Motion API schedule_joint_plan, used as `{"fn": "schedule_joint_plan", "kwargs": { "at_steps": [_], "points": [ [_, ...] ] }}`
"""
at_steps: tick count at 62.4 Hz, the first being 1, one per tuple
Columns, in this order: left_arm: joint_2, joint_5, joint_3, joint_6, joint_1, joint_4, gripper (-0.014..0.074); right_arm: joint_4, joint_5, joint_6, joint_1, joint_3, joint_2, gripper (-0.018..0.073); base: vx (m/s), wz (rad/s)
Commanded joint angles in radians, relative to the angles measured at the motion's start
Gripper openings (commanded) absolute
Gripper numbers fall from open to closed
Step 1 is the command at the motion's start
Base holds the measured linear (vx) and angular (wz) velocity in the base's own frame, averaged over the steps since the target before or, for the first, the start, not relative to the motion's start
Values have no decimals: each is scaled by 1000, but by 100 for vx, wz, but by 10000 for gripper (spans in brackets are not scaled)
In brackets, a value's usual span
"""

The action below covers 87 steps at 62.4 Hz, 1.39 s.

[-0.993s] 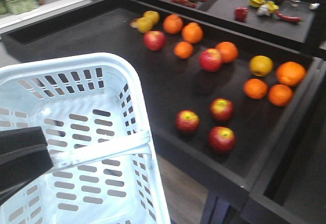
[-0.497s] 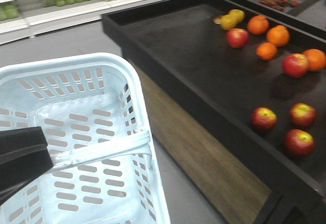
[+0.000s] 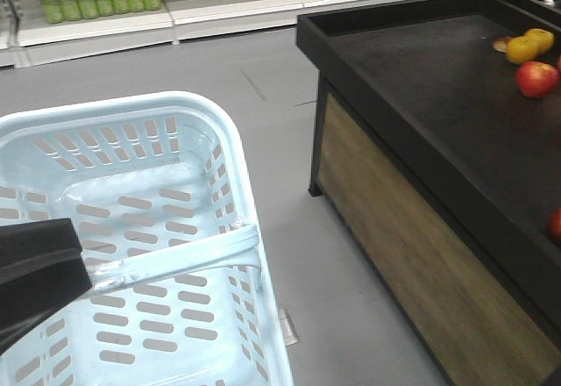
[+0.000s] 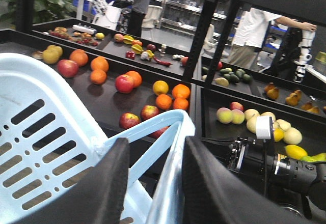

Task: Pick three apples into basket with both arms
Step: 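Drive the base away from the table carrying the basket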

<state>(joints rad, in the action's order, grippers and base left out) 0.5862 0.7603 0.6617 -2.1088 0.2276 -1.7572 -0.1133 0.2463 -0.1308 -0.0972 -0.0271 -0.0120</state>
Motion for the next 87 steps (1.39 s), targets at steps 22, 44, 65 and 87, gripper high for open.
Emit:
{"fn": "schedule_joint_plan", "kwargs": {
  "at_steps": [22, 44, 65, 87],
  "points": [
    [-1, -40, 28, -19, 4, -20, -6, -11, -73, 8, -1, -14, -12, -5, -2, 28],
    [-1, -40, 28, -19, 4, -20, -6, -11, -73, 8, -1, -14, -12, -5, 3, 38],
    [-1, -40, 28, -19, 4, -19, -6, -11, -73, 8, -1, -14, -12, -5, 11, 57],
    [-1, -40, 28, -19, 4, -19, -6, -11, -73, 8, -1, -14, -12, -5, 16, 57]
  ]
}}
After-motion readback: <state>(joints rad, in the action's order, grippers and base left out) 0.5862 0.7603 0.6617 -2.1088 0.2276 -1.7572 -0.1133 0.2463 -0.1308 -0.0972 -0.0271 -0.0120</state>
